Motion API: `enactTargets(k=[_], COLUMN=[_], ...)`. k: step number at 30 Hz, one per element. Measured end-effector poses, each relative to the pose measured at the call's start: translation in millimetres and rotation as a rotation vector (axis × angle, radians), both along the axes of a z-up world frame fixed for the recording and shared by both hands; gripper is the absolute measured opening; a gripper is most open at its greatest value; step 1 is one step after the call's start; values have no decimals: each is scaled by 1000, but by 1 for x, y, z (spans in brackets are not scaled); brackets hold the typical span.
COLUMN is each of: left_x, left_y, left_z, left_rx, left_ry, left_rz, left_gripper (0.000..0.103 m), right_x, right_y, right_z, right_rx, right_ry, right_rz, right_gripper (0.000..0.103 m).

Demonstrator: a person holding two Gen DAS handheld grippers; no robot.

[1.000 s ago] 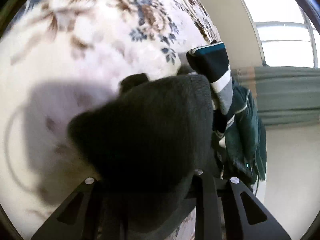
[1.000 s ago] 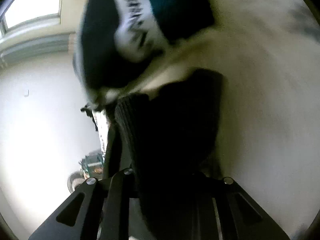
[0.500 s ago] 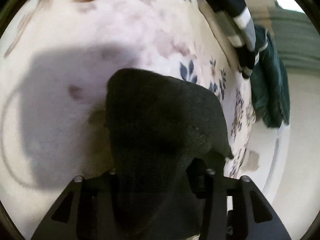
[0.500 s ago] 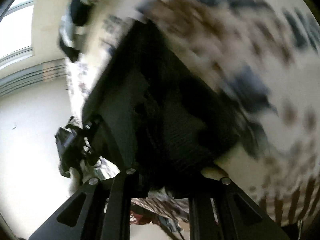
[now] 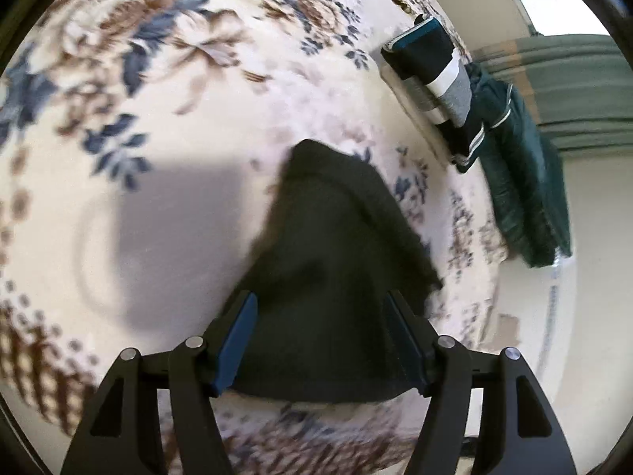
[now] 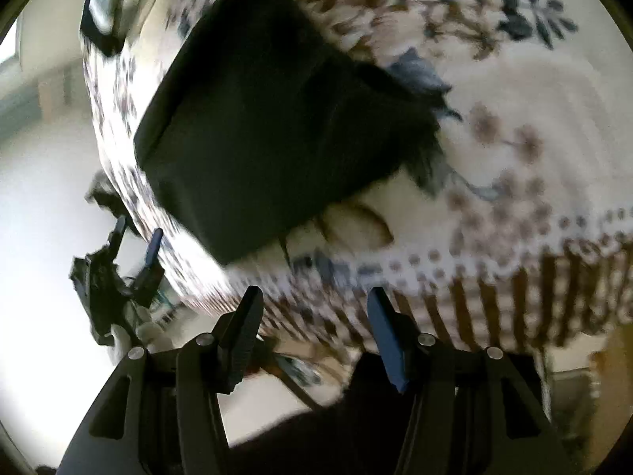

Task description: Fold small clothes

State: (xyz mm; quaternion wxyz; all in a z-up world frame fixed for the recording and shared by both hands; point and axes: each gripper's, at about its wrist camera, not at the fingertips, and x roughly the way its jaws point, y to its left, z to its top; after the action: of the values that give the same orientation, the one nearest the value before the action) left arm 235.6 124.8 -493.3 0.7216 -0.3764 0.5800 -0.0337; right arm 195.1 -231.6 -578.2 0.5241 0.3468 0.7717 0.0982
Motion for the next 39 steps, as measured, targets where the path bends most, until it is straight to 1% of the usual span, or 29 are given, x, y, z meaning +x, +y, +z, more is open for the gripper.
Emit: enactTargets(k=[2,3,5,6,8,9,11,12,13,15,17,18,19,20,21,22,23,24,25,26,27,30,32,33,34,35,36,37,39], left_x=[-2,-2,1,7,12,17,26,28,27,28,28,28,29,29,28,27,23,19,18,17,18,19,15,14,13,12,12,11,12], left_y=[-3,-3,-6,-10,-14,-20,-32,-34,-35,-33,-31,-30,-30,-29,-29,-28,-27,-27,-27,-26,-26,-30,-32,-32,-33,-33,-36,-34,-31], left_z=[-5,-10,-25,-37,-56,-68,-90,-95,-96,-101,-107,-109,-113,-114,-115,-115,-114,-114,-115,-115,-114,-114,-112,-111,-110,-110,-109,-108,-101], left_rx=[69,110,184,220,241,248,253,262,256,238,196,179,165,167,168,171,175,179,176,173,172,193,201,208,215,216,213,207,193], left_ry=[9,14,11,13,11,26,60,52,37,19,-3,-14,-24,-29,-33,-38,-50,-70,-69,-63,-59,-68,-91,-98,-105,-109,-107,-101,-83], left_rz=[-30,-44,-54,-60,-95,-127,-174,-174,-172,-160,-149,-145,-141,-131,-109,-75,-40,4,40,52,48,-13,-49,-75,-103,-122,-136,-148,-171], left_gripper=[65,65,65,65,65,66,67,71,79,84,98,102,103,103,103,103,103,103,103,103,103,103,103,103,103,103,103,103,103], right_x=[12,25,61,80,124,145,183,200,220,249,267,276,288,292,293,290,287,283,281,282,287,314,332,337,341,342,343,344,349], right_y=[19,33,70,89,136,161,205,224,251,295,335,354,370,381,392,399,405,409,414,413,410,395,382,377,372,367,363,359,346], right_z=[19,27,42,46,57,60,62,60,55,45,25,14,0,-13,-30,-41,-49,-53,-58,-59,-56,-41,-40,-43,-48,-49,-50,-53,-56], right_rx=[-31,-40,-85,-110,-147,-162,-173,-177,-181,-176,-162,-179,-191,-204,-224,-237,-266,-286,-297,-295,-300,-350,-384,-398,-390,-414,-415,-367,-263], right_ry=[-36,-63,-154,-197,-315,-367,-427,-448,-461,-454,-403,-378,-349,-313,-259,-232,-225,-243,-258,-244,-249,-325,-353,-345,-323,-343,-358,-345,-263], right_rz=[95,137,270,322,461,531,634,670,733,813,930,971,1006,1041,1086,1122,1169,1215,1231,1206,1154,993,922,905,902,896,887,870,836], right_gripper=[57,57,57,57,57,57,57,57,57,57,57,57,57,57,57,57,56,37,4,5,4,3,3,3,2,2,3,3,3])
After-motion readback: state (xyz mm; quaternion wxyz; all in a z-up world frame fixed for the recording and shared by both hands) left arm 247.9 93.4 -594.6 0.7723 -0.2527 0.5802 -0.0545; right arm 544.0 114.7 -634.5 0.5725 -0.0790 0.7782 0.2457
